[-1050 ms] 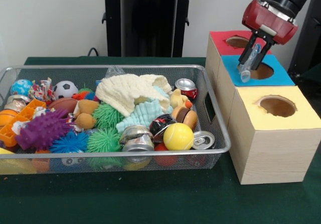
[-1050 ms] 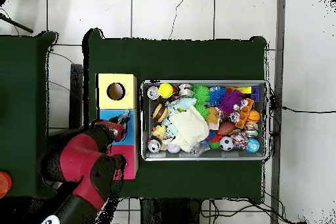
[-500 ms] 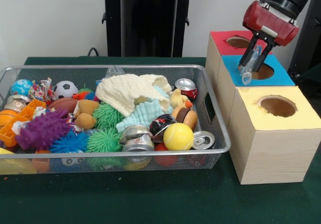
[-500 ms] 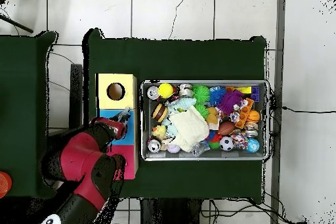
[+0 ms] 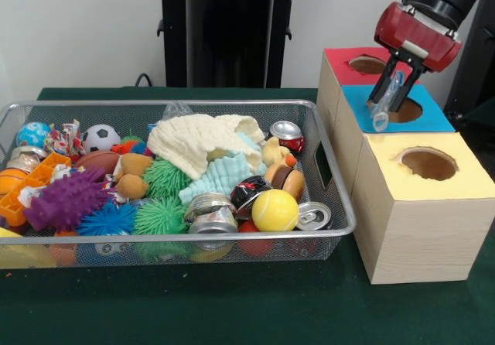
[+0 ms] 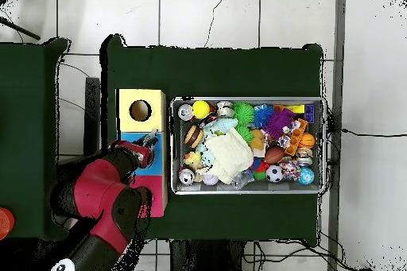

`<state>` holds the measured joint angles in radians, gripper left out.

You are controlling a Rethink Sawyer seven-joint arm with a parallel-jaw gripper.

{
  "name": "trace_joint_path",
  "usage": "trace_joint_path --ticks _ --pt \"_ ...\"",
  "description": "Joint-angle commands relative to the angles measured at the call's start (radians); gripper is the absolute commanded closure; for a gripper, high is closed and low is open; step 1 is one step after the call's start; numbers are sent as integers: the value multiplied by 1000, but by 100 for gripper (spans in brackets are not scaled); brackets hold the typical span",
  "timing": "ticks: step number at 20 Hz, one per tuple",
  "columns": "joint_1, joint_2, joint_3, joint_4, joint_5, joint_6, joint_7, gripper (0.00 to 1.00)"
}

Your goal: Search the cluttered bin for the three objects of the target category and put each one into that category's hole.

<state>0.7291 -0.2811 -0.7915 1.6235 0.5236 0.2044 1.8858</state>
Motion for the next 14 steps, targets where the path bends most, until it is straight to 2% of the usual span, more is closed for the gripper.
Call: trace_joint_path --ticks 1,2,8,14 --pt "-19 90 148 24 49 -57 281 100" --pt "-21 89 148 21 46 -38 274 0" --pt "-18 103 134 7 48 -22 273 0" --pt "-18 109 137 12 51 -47 274 0"
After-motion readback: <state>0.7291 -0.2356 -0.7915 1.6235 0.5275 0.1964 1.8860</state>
